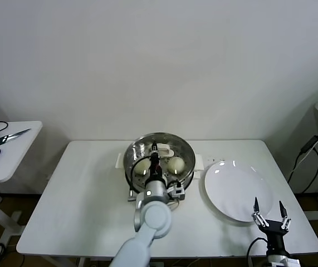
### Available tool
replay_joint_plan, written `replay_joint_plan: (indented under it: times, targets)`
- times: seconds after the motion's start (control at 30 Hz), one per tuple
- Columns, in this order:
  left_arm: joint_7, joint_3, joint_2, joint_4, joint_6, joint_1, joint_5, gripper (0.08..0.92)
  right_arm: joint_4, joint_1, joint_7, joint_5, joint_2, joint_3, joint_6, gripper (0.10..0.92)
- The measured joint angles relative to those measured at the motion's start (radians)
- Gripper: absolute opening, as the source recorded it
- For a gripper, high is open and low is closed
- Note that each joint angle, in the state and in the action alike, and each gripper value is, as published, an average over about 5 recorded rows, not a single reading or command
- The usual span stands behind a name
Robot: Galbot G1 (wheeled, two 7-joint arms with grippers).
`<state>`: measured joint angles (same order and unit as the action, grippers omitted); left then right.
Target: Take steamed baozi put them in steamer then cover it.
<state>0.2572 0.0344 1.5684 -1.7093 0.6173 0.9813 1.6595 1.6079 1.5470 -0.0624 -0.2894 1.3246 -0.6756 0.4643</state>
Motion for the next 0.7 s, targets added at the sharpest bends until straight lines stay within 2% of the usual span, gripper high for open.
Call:
replay_joint_plan:
  times: [0.27, 0.5, 0.7]
  targets:
    - [-0.009, -0.003, 0.0, 0.002, -0.01, 0.01, -0.001, 0.156, 0.004, -0.002, 0.0, 0.002, 0.004, 0.002, 0.001, 0.823]
    - [-0.001, 0.008, -0.017, -0.023, -0.005, 0.019, -0.035, 0.342, 0.019, -0.001, 0.0, 0.002, 0.004, 0.008, -0.015, 0.823]
    - [0.011, 0.028, -0.043, -0.096, 0.011, 0.04, -0.094, 0.515, 0.034, -0.003, -0.004, -0.001, 0.001, 0.015, -0.039, 0.823]
